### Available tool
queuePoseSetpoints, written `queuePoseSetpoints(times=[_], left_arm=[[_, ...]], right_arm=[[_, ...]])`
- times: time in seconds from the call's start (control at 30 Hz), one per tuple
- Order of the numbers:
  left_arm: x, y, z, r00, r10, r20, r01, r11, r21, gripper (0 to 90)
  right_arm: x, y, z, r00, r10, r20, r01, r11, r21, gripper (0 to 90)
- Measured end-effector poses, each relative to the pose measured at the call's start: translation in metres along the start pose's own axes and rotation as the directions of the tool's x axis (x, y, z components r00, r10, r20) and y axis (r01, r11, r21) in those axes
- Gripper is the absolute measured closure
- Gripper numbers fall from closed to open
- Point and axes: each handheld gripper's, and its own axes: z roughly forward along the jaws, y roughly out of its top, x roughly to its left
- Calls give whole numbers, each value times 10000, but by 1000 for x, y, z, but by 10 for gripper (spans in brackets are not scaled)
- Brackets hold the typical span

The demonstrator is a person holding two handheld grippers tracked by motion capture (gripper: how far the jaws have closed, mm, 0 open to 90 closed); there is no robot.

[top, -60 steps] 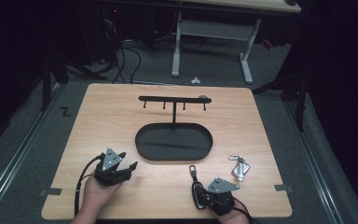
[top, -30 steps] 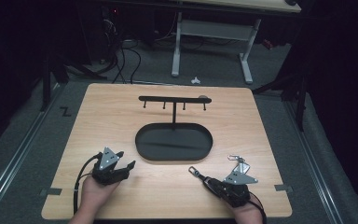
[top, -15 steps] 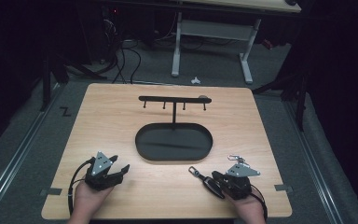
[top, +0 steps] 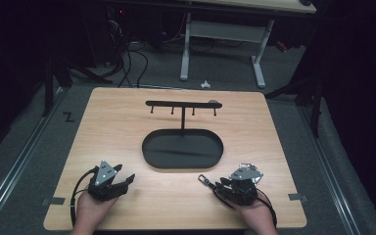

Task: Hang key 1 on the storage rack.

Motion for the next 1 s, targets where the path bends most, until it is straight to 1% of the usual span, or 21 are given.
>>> queuePoseSetpoints(times=[0.13,0.17,0.2,0.23,0.27,0.3,0.37,0.4,0.43,0.47,0.53,0.57,0.6,0.63,0.7,0.73,0.77,0.8,0.9,0.93,1.0], left_arm=[[-2,1,3,9999,129,63,-129,9999,-5,394],[-2,1,3,9999,129,63,-129,9999,-5,394],[-3,1,4,9997,197,143,-197,9998,19,394],[-3,1,4,9997,197,143,-197,9998,19,393],[-3,1,6,9995,238,205,-239,9997,32,393],[-3,1,6,9995,238,205,-239,9997,32,392],[-3,2,6,9993,270,248,-269,9996,-33,392],[-3,2,6,9993,270,248,-269,9996,-33,392],[-3,2,6,9992,281,267,-280,9996,-46,392],[-4,1,6,9991,313,283,-311,9995,-79,393],[-4,1,6,9990,306,320,-304,9995,-91,393],[-4,0,6,9989,325,346,-322,9995,-71,394],[-4,0,7,9988,335,356,-333,9994,-82,395],[-4,0,7,9988,335,356,-333,9994,-82,395],[-4,0,7,9987,334,378,-331,9994,-88,395],[-4,-1,6,9987,336,396,-332,9994,-105,395],[-4,-1,6,9987,336,396,-332,9994,-105,395],[-4,0,6,9986,331,422,-327,9994,-100,395],[-5,0,6,9982,370,479,-365,9993,-112,395],[-6,0,6,9980,385,510,-380,9992,-102,395],[-7,0,6,9977,429,521,-424,9991,-97,395]], right_arm=[[0,6,1,9997,-191,144,183,9986,502,688],[0,6,1,9997,-191,144,183,9986,502,688],[0,10,0,9990,-385,246,363,9958,845,682],[0,10,0,9990,-385,246,363,9958,845,682],[0,16,-1,9986,-467,267,431,9914,1232,668],[0,16,-1,9986,-467,267,431,9914,1232,668],[-2,25,-4,9975,-614,341,545,9828,1762,647],[-3,29,-6,9970,-639,431,548,9810,1861,640],[-3,29,-6,9970,-639,431,548,9810,1861,640],[-4,37,-9,9971,-621,432,520,9773,2056,614],[-4,41,-10,9970,-662,393,559,9739,2200,596],[-4,45,-10,9969,-674,394,562,9697,2376,578],[-2,52,-10,9950,-887,452,733,9598,2709,540],[-2,52,-10,9950,-887,452,733,9598,2709,540],[-1,58,-8,9944,-974,419,804,9500,3019,509],[0,63,-6,9938,-1029,412,834,9389,3340,474],[0,63,-6,9938,-1029,412,834,9389,3340,474],[1,65,-4,9934,-1092,355,900,9328,3490,457],[4,69,0,9907,-1326,298,1104,9131,3926,408],[5,72,3,9896,-1412,293,1161,9006,4189,380],[7,74,6,9885,-1491,257,1225,8882,4428,356]])
